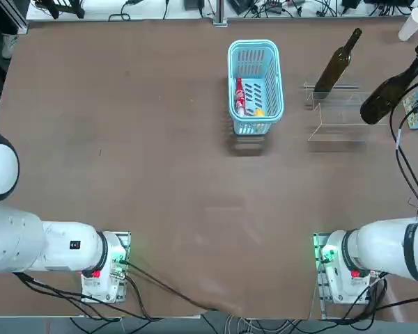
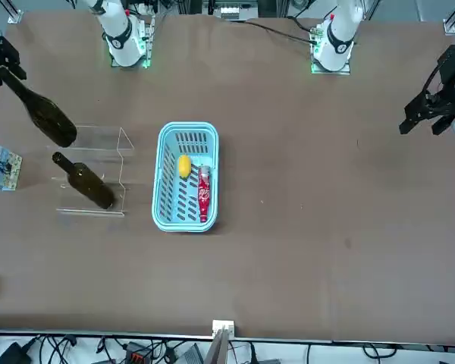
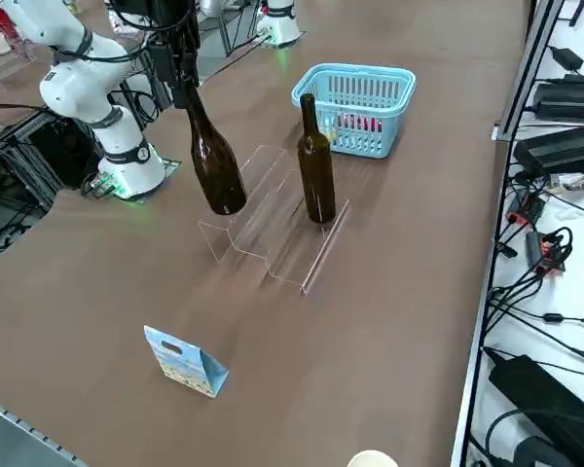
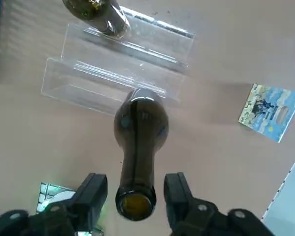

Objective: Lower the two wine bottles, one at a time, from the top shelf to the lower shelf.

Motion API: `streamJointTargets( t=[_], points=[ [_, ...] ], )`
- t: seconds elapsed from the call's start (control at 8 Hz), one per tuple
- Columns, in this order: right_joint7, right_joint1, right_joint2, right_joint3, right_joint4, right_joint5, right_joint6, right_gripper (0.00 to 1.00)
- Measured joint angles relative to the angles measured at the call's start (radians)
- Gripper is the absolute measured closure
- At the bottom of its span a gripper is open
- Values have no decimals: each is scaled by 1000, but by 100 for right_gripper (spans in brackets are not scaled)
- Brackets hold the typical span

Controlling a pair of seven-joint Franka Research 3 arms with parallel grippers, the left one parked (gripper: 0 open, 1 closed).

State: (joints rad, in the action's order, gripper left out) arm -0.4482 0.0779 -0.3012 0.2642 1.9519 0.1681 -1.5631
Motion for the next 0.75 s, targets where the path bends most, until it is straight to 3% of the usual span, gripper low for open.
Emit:
streamJointTargets(
  t=[0.5, 0.62, 0.75],
  points=[
    [0, 0, 0, 3, 3, 0, 0, 37],
    [0, 0, 0, 3, 4, 0, 0, 44],
    [0, 0, 0, 3, 3, 1, -1, 62]
  ],
)
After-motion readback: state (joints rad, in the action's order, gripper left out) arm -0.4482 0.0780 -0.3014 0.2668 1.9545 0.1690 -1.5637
